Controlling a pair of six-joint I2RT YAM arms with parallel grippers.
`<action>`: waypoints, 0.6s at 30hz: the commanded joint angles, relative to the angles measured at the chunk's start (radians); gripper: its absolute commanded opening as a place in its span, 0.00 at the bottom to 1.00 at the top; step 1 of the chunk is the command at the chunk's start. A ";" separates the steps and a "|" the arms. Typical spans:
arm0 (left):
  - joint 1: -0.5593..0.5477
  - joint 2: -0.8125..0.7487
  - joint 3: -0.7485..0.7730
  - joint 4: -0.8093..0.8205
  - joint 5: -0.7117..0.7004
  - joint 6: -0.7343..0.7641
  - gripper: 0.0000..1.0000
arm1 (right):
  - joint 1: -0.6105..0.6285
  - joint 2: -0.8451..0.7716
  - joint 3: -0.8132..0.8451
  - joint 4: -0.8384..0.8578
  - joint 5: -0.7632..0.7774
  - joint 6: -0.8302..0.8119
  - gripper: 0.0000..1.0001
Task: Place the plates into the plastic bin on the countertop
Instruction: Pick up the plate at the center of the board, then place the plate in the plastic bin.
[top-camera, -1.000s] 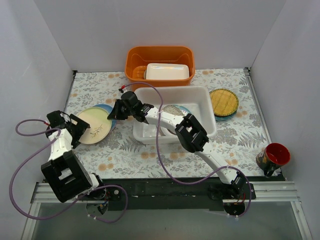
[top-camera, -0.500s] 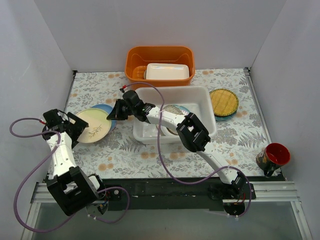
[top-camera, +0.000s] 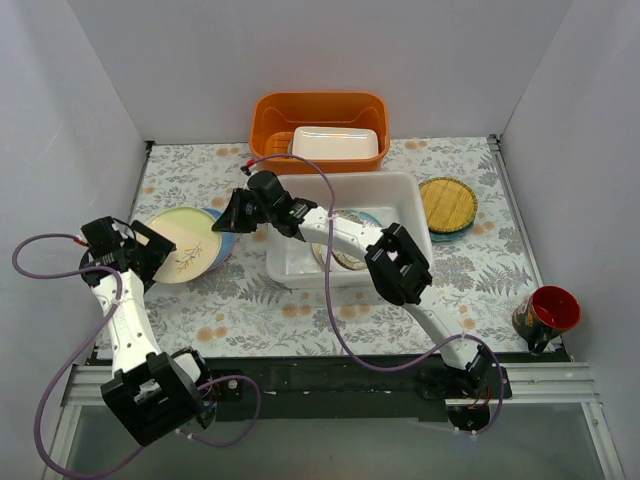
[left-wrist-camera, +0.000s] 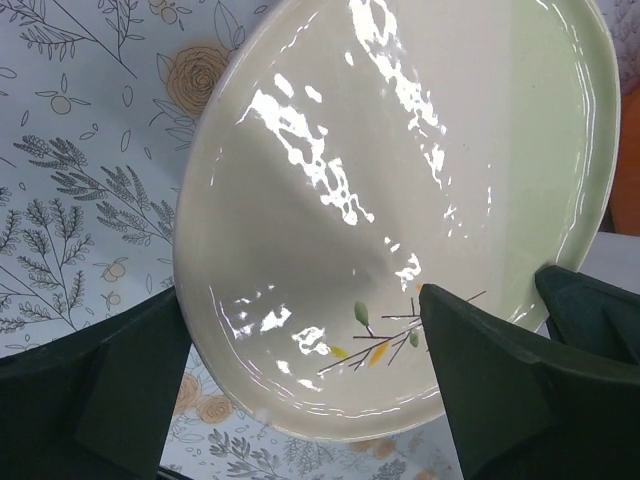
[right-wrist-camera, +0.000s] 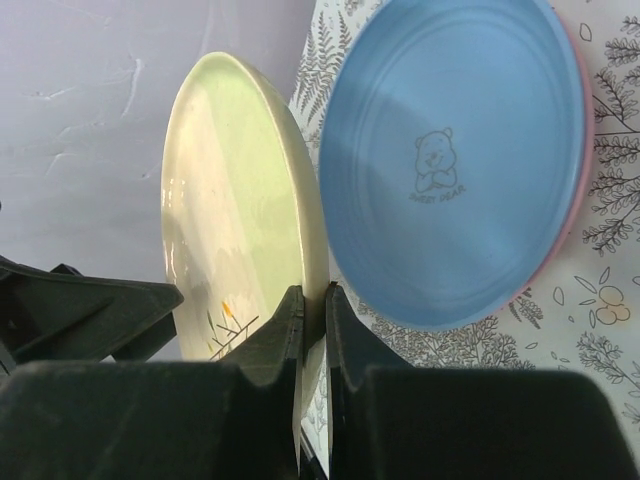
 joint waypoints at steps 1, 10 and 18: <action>-0.011 -0.054 0.049 -0.007 0.073 -0.005 0.92 | 0.022 -0.152 0.009 0.112 -0.093 0.034 0.01; -0.012 -0.080 0.009 -0.018 0.107 -0.008 0.92 | 0.022 -0.267 -0.126 0.184 -0.111 0.060 0.01; -0.012 -0.077 -0.006 0.002 0.180 -0.024 0.92 | 0.002 -0.427 -0.359 0.322 -0.117 0.115 0.01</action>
